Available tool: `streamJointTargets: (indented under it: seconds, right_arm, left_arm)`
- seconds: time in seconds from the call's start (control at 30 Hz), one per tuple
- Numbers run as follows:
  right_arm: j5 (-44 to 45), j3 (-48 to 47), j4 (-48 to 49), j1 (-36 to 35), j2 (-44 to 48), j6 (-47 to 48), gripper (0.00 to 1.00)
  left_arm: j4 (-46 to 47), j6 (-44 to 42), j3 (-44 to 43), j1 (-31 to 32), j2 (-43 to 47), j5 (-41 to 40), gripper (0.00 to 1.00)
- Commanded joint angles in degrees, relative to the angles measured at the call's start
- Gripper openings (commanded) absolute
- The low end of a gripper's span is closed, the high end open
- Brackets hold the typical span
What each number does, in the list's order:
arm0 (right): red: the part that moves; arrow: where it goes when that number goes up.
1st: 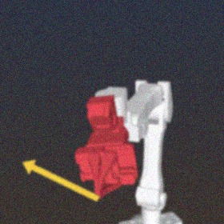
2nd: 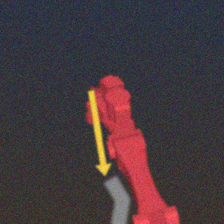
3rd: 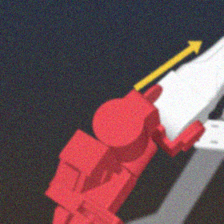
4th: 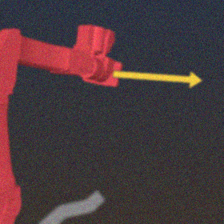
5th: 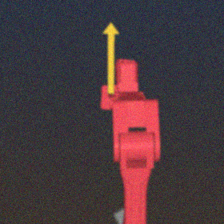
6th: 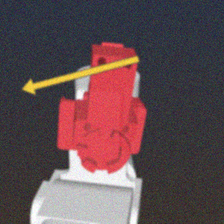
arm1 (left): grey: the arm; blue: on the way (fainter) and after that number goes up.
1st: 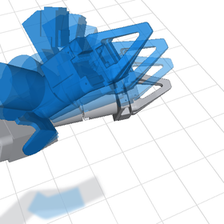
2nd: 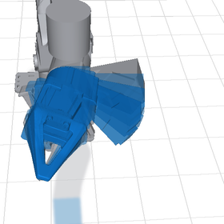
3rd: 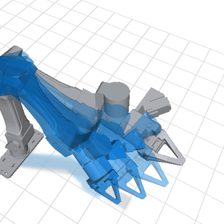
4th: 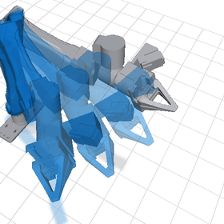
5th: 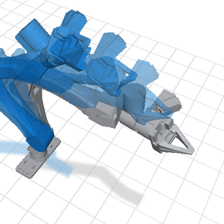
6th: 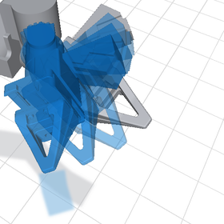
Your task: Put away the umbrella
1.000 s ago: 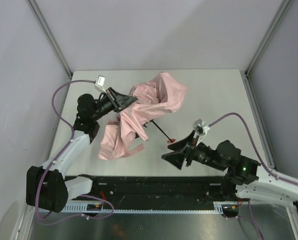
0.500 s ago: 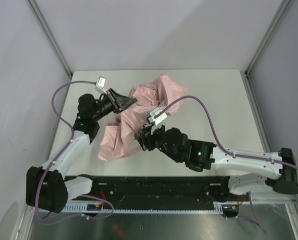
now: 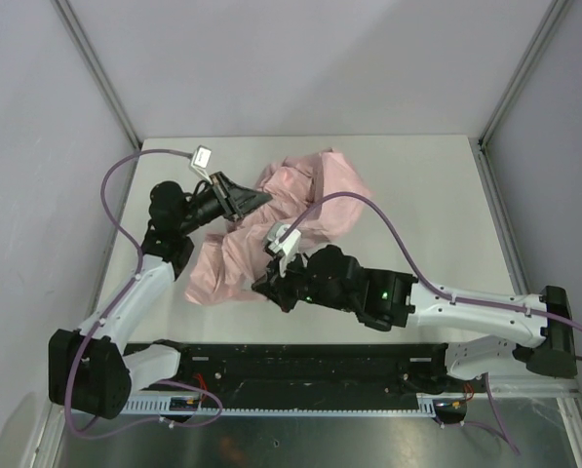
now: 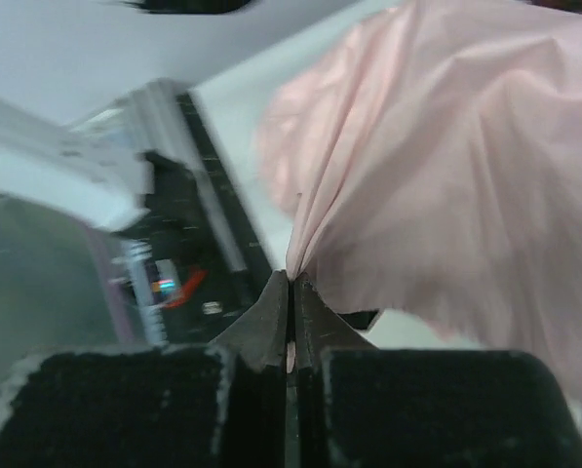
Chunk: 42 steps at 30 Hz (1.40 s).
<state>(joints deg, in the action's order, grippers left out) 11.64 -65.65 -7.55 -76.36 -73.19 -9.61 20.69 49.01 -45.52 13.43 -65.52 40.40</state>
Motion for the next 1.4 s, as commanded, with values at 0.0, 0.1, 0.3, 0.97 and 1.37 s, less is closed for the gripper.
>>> streamJointTargets:
  seconds: [0.0,0.1,0.3,0.97,1.37]
  right_arm:
    - [-23.5,-4.8,9.9,0.2,-0.6,-10.2,0.00]
    - [-30.6,-4.9,15.1,0.9,-2.7,-18.7,0.06]
    - [-22.1,-4.9,3.2,-0.1,4.8,-14.3,0.63]
    - [24.1,-4.8,-26.8,-8.1,23.6,-9.7,0.18]
    - [-16.7,-9.5,-0.8,12.7,3.3,-8.6,0.17]
  left_arm:
    - [7.2,-4.7,-3.3,2.2,3.2,3.8,0.00]
    - [10.4,-5.5,-2.9,3.6,4.3,5.5,0.00]
    - [14.1,-8.0,-1.8,5.8,6.3,7.2,0.00]
    - [17.3,-15.6,0.5,9.3,8.7,9.7,0.00]
    - [19.4,-17.1,1.0,14.6,8.8,13.5,0.00]
